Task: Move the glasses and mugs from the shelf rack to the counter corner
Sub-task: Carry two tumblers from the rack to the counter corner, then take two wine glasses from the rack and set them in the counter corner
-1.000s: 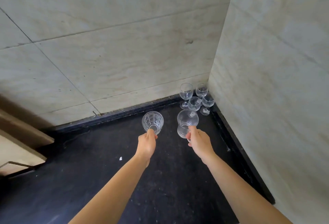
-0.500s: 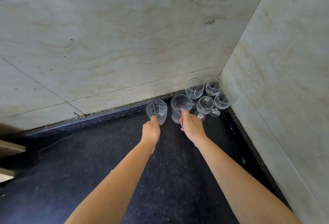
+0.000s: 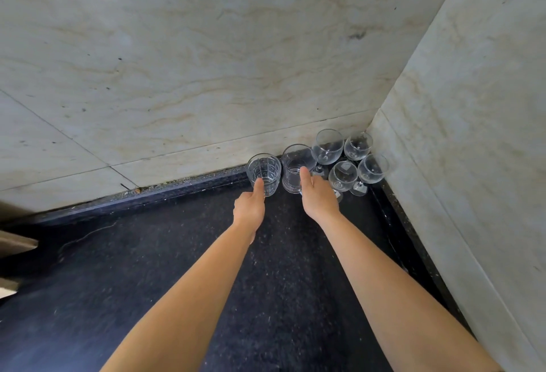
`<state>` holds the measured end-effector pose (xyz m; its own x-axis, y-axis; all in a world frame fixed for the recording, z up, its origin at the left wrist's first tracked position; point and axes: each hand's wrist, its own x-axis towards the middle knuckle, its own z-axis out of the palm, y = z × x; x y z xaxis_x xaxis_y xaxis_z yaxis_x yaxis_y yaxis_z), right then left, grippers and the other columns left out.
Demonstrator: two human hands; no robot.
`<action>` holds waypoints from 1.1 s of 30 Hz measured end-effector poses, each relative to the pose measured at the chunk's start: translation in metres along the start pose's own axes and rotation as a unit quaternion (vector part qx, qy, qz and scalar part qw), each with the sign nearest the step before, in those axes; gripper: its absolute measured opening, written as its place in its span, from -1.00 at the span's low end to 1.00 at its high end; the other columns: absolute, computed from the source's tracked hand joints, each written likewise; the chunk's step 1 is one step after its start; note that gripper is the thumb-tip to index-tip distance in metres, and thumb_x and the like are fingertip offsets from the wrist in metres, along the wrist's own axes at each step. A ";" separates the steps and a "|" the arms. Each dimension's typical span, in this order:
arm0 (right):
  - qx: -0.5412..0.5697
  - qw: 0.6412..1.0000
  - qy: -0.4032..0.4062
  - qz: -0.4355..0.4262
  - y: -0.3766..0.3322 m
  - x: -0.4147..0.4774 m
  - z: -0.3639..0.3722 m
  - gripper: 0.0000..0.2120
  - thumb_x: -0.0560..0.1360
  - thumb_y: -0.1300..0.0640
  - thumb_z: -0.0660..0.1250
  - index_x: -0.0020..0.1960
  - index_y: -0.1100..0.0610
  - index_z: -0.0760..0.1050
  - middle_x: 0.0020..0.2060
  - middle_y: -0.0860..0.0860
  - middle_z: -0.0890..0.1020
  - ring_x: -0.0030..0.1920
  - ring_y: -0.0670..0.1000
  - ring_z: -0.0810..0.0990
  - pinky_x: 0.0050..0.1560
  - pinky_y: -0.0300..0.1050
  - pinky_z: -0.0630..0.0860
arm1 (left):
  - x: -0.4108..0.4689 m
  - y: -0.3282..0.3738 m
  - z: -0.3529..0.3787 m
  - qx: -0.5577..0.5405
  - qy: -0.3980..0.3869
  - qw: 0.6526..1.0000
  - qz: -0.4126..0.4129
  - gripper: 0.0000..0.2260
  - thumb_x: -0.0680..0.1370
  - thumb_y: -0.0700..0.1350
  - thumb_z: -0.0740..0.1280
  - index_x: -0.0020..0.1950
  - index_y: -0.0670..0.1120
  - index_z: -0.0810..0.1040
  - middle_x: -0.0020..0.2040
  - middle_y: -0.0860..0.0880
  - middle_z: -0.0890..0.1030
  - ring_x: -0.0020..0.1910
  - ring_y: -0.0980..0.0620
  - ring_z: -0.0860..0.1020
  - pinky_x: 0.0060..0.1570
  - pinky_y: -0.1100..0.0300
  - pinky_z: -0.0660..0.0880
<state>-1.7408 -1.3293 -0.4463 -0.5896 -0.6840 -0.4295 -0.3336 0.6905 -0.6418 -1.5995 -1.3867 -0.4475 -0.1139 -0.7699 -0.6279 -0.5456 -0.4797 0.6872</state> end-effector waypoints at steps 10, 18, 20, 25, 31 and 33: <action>-0.204 0.956 0.111 -0.178 -0.010 -0.119 -0.018 -0.30 0.64 -0.29 -0.05 0.62 0.13 0.10 0.60 0.20 0.18 0.57 0.21 0.19 0.46 0.12 0.32 | -0.116 -0.030 -0.087 0.312 0.143 0.897 0.277 -0.40 0.65 0.23 -0.05 0.61 -0.06 0.13 0.63 -0.09 0.07 0.60 -0.12 0.01 0.53 -0.11 0.10; -0.222 0.853 0.097 -0.463 -0.082 -0.195 0.005 -0.29 0.65 -0.27 0.03 0.66 0.06 -0.02 0.64 0.24 -0.08 0.62 0.30 -0.02 0.57 0.23 -0.04 | -0.231 -0.075 -0.181 0.373 0.332 0.830 0.249 -0.43 0.66 0.18 0.03 0.61 -0.05 0.10 0.63 -0.16 0.04 0.60 -0.18 0.02 0.51 -0.19 0.09; -0.199 0.823 0.079 -0.526 -0.099 -0.214 0.023 -0.29 0.65 -0.26 0.07 0.66 0.05 -0.03 0.64 0.23 -0.10 0.62 0.30 -0.01 0.57 0.23 -0.04 | -0.262 -0.096 -0.205 0.373 0.371 0.821 0.222 -0.44 0.66 0.14 0.09 0.60 -0.07 0.14 0.62 -0.19 0.08 0.59 -0.21 0.06 0.48 -0.21 0.12; -0.158 0.744 -0.021 -0.649 -0.138 -0.310 0.095 -0.30 0.64 -0.24 0.13 0.66 0.02 0.01 0.64 0.20 -0.12 0.62 0.27 -0.05 0.59 0.23 -0.05 | -0.380 -0.187 -0.275 0.356 0.482 0.797 0.069 -0.42 0.63 0.14 0.09 0.58 -0.13 0.22 0.59 -0.24 0.17 0.57 -0.29 0.11 0.45 -0.28 0.18; -0.126 0.619 -0.132 -0.764 -0.162 -0.488 0.173 -0.28 0.62 -0.28 0.11 0.66 0.02 0.03 0.64 0.19 -0.12 0.63 0.25 -0.09 0.59 0.26 -0.08 | -0.542 -0.303 -0.310 0.265 0.599 0.752 -0.073 -0.41 0.61 0.19 0.00 0.60 -0.03 0.21 0.61 -0.19 0.14 0.58 -0.26 0.06 0.48 -0.29 0.09; -0.098 0.571 -0.156 -0.800 -0.165 -0.557 0.199 -0.27 0.61 -0.27 0.14 0.66 0.03 0.04 0.65 0.18 -0.13 0.63 0.24 -0.10 0.59 0.26 -0.10 | -0.598 -0.347 -0.321 0.237 0.633 0.729 -0.108 -0.43 0.61 0.18 0.01 0.60 0.00 0.21 0.61 -0.18 0.12 0.59 -0.25 0.05 0.48 -0.29 0.08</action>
<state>-1.2107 -1.1094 -0.2278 0.7348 -0.4628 0.4959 -0.3549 -0.8854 -0.3003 -1.0757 -0.8952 -0.1932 0.7105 -0.6134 0.3449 -0.6976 -0.6784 0.2304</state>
